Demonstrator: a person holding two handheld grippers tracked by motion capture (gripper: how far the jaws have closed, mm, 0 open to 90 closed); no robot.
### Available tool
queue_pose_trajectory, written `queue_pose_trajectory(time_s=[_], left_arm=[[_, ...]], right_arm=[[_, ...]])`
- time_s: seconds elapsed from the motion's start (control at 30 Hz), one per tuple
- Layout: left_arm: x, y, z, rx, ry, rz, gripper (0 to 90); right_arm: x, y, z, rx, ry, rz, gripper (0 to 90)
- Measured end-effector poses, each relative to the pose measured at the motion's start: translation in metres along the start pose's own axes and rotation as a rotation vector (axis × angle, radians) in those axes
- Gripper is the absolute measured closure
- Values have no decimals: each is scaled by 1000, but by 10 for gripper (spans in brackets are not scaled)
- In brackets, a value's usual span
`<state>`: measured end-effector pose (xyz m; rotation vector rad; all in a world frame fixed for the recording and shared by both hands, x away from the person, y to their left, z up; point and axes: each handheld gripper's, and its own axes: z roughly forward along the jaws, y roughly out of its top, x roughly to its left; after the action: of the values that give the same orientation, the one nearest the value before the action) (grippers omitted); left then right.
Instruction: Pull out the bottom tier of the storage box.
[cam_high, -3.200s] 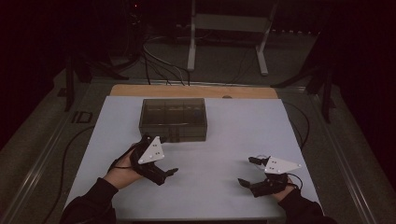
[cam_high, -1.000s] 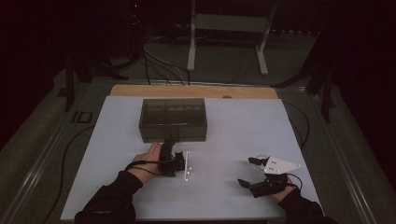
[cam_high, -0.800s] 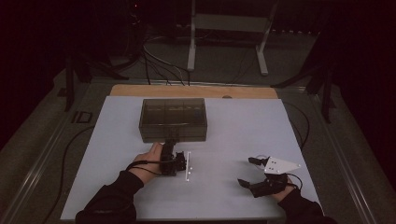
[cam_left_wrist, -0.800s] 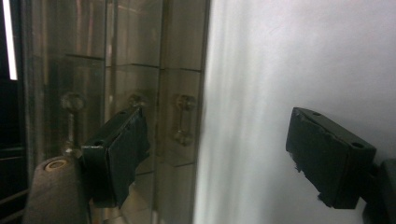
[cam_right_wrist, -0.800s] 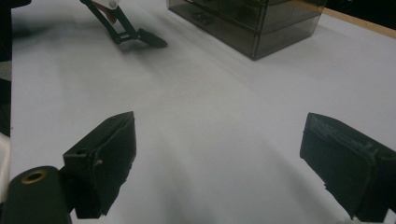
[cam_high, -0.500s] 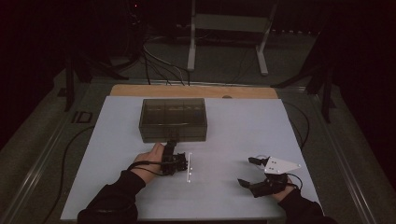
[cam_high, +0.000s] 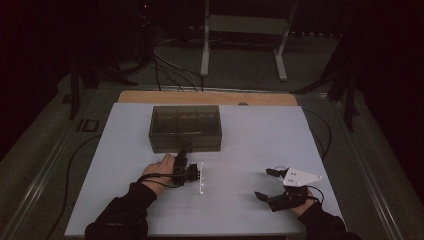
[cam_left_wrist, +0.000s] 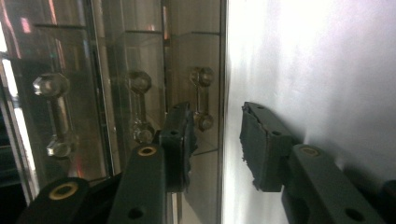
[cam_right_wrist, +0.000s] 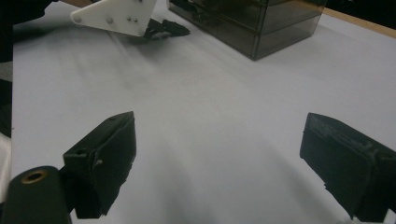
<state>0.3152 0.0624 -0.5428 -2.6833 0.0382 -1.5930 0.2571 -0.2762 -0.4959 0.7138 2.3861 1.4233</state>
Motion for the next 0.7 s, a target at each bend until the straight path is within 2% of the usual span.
queue_pose_trajectory(time_s=[0.27, 0.4, 0.7], left_arm=[[-3, 3, 8, 41, 57, 9, 705], [-4, 4, 10, 34, 59, -4, 712], [-5, 7, 11, 52, 77, 1, 749]], right_arm=[[0, 0, 0, 0, 1, 2, 107], [0, 0, 0, 1, 2, 3, 107], [0, 0, 0, 1, 3, 2, 107]])
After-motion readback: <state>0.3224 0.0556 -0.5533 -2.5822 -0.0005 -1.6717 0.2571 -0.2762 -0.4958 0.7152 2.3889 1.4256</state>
